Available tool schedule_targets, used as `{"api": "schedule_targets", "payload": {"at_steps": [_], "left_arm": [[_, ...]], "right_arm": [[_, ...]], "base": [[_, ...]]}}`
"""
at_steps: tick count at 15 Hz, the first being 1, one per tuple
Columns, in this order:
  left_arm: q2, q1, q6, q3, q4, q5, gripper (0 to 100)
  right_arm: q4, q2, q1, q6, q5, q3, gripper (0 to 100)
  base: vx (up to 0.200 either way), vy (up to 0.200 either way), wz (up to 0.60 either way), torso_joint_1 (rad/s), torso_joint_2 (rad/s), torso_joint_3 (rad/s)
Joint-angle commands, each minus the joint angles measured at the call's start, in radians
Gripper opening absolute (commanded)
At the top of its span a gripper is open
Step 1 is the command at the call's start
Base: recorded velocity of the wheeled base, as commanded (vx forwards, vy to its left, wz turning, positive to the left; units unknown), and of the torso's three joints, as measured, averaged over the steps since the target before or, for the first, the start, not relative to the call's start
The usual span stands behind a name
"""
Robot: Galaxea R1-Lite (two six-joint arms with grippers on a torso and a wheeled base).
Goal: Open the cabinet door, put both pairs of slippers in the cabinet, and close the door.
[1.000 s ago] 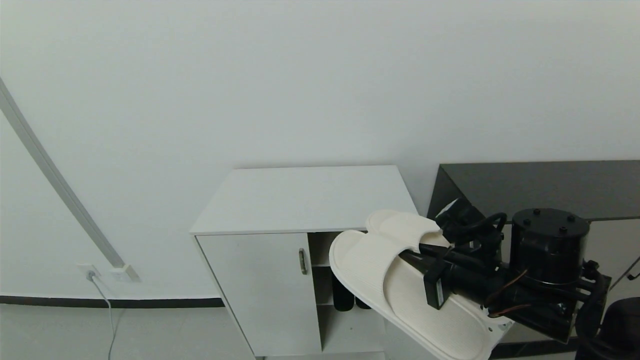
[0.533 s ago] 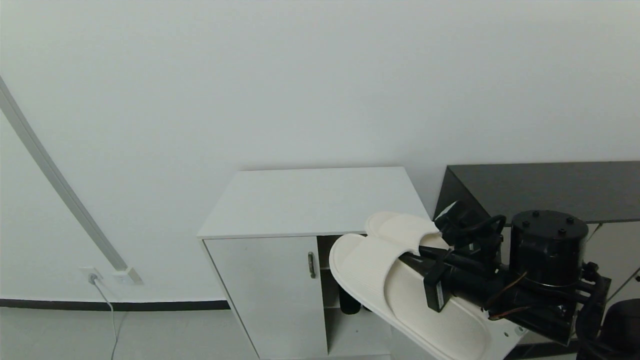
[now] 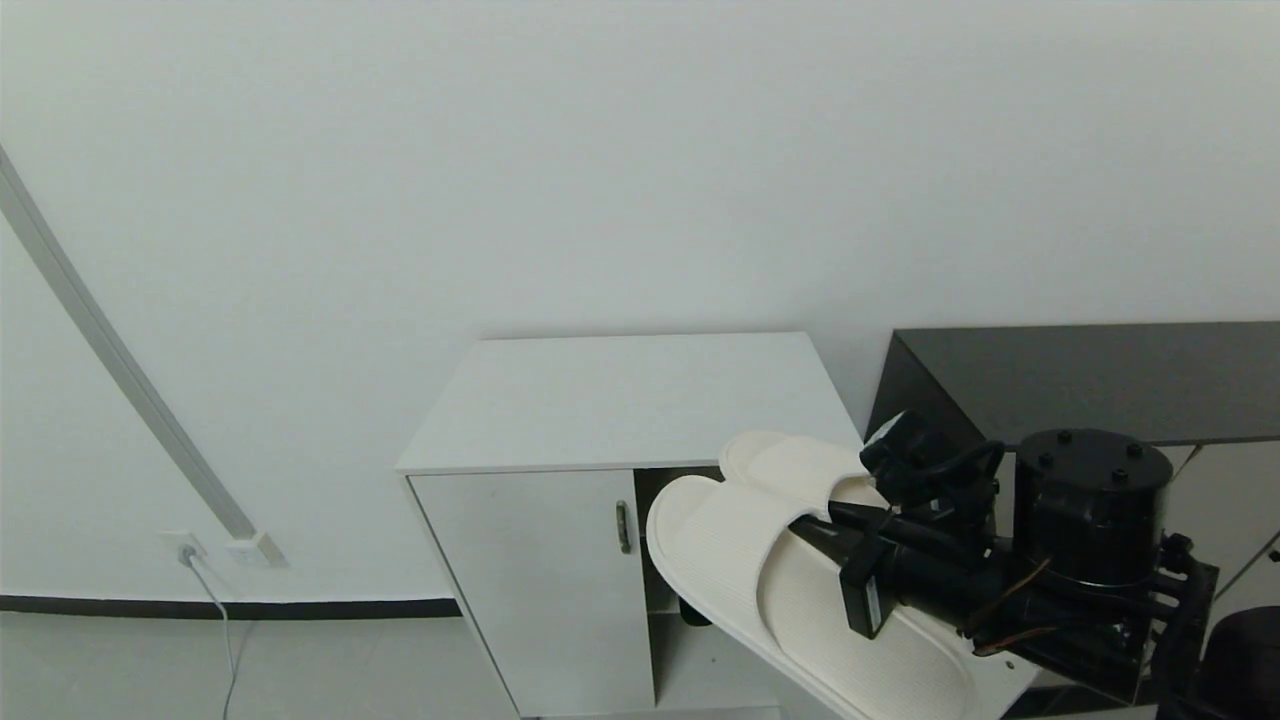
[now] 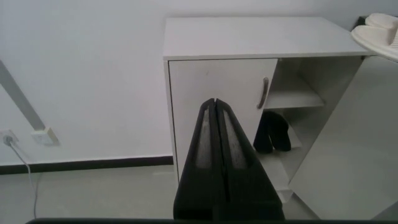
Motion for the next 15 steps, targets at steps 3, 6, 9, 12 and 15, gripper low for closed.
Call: {"api": "schedule_targets", "payload": {"at_steps": [3, 6, 9, 12, 15], "left_arm": [[0.001, 0.001, 0.0, 0.0, 0.0, 0.0, 0], [0.001, 0.001, 0.0, 0.0, 0.0, 0.0, 0], [0.001, 0.001, 0.0, -0.002, 0.0, 0.0, 0], [0.001, 0.001, 0.0, 0.0, 0.0, 0.0, 0], [0.001, 0.001, 0.001, 0.0, 0.0, 0.0, 0]], "right_arm": [[0.0, 0.006, 0.011, -0.001, 0.001, 0.003, 0], [0.0, 0.009, 0.014, -0.001, -0.001, 0.004, 0], [0.0, 0.011, 0.015, -0.001, 0.001, 0.006, 0], [0.0, 0.017, 0.015, -0.001, 0.001, 0.006, 0], [0.0, 0.017, 0.015, -0.001, 0.001, 0.007, 0]], "base": [[0.0, 0.0, 0.0, 0.0, 0.0, 0.0], [0.0, 0.0, 0.0, -0.024, 0.02, 0.027], [0.0, 0.0, 0.0, -0.149, 0.32, 0.168], [0.0, 0.0, 0.0, -0.15, 0.35, 0.188], [0.0, 0.0, 0.0, -0.162, 0.36, 0.207]]}}
